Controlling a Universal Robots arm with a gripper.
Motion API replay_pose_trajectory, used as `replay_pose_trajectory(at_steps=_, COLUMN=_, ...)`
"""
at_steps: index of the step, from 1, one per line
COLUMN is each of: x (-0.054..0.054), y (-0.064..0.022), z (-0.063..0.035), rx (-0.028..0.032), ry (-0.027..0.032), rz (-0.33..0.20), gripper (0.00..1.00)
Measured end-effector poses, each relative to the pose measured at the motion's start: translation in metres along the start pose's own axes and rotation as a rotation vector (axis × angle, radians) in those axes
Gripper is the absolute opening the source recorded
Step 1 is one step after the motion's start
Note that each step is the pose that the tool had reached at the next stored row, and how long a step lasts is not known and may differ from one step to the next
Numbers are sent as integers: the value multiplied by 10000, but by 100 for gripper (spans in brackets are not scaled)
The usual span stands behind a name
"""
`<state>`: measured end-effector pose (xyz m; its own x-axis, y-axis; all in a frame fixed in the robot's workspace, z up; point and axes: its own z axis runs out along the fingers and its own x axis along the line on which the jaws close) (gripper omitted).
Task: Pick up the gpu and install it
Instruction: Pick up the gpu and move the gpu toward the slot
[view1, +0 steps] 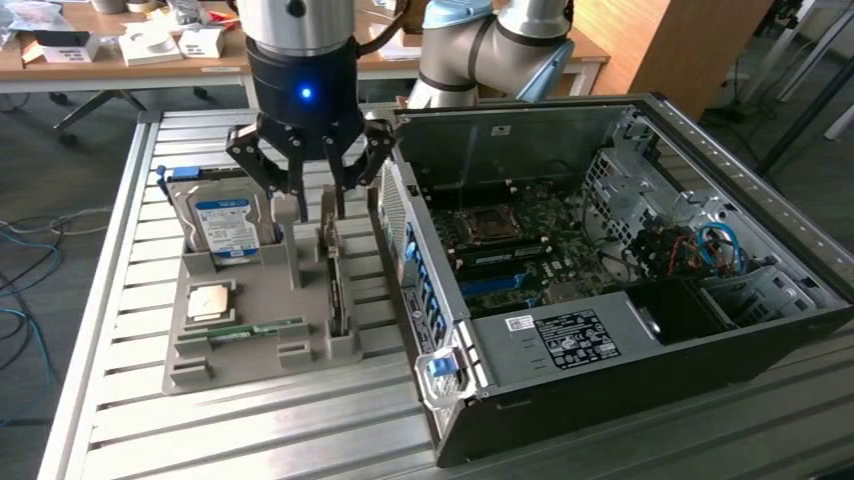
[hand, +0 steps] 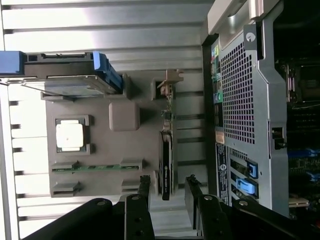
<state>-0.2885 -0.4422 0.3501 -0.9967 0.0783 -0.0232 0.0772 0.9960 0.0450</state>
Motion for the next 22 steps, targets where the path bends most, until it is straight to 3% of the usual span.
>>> replay_pose_trajectory(at_steps=22, x=8, y=-16, z=361, rx=0, ry=0, rz=0, gripper=42)
